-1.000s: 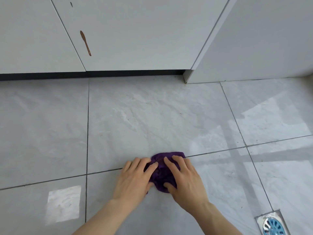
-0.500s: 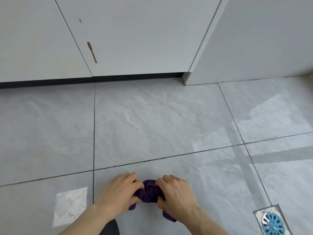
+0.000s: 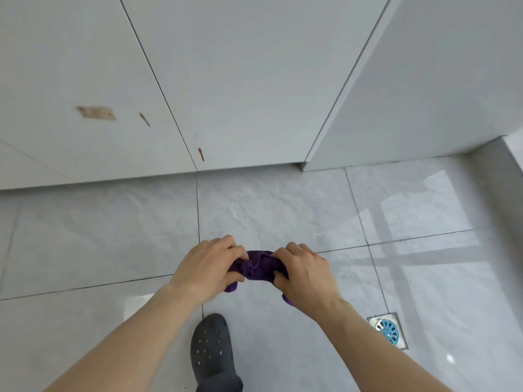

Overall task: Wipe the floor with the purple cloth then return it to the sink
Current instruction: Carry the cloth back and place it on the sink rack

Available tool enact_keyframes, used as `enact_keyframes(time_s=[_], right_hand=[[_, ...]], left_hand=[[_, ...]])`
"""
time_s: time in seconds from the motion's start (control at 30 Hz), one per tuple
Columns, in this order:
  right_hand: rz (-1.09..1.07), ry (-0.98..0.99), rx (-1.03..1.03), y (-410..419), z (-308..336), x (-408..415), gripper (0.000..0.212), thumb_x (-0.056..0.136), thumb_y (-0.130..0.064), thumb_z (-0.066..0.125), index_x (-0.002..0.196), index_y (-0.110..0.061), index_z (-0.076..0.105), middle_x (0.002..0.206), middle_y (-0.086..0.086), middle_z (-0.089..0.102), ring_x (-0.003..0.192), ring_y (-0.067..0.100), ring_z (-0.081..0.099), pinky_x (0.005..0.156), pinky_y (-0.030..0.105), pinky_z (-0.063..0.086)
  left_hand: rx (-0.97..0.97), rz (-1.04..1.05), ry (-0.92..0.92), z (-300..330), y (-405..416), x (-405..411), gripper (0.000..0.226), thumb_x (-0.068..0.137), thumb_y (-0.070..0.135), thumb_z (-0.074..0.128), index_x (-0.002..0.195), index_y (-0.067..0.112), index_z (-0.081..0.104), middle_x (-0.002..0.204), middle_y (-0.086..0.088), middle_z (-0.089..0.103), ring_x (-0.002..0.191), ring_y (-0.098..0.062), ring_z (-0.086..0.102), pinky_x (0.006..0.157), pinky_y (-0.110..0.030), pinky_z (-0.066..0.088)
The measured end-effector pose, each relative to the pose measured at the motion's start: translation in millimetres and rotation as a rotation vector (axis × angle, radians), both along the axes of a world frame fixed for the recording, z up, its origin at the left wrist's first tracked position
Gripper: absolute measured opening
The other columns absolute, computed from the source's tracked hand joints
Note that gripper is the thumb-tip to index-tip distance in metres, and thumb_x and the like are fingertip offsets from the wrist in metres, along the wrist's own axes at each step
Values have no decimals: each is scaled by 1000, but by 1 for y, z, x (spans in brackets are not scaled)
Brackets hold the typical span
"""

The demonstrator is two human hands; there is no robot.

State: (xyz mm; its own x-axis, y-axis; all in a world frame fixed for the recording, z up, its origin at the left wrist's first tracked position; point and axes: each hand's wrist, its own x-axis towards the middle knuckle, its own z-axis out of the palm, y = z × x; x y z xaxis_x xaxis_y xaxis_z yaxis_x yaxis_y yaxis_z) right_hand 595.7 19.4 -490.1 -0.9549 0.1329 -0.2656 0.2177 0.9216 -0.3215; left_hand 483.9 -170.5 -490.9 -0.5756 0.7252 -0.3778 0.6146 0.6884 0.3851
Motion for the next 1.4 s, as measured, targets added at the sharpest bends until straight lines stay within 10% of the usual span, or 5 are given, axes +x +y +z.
enact_keyframes(time_s=[0.67, 1.4], right_hand=[[14, 342, 89, 26, 607, -19, 26, 90, -26, 58, 115, -23, 64, 104, -3, 60, 96, 22, 56, 71, 32, 47], [-13, 600, 186, 5, 774, -133, 25, 91, -28, 55, 116, -29, 60, 112, -8, 59, 106, 18, 55, 72, 35, 52]], left_hand=[[215, 190, 290, 615, 20, -1, 29, 86, 42, 71, 114, 41, 66, 109, 17, 57, 101, -12, 58, 83, -26, 41], [393, 242, 515, 776, 2, -111, 32, 84, 47, 73, 115, 44, 65, 106, 21, 56, 96, -8, 59, 72, -22, 38]])
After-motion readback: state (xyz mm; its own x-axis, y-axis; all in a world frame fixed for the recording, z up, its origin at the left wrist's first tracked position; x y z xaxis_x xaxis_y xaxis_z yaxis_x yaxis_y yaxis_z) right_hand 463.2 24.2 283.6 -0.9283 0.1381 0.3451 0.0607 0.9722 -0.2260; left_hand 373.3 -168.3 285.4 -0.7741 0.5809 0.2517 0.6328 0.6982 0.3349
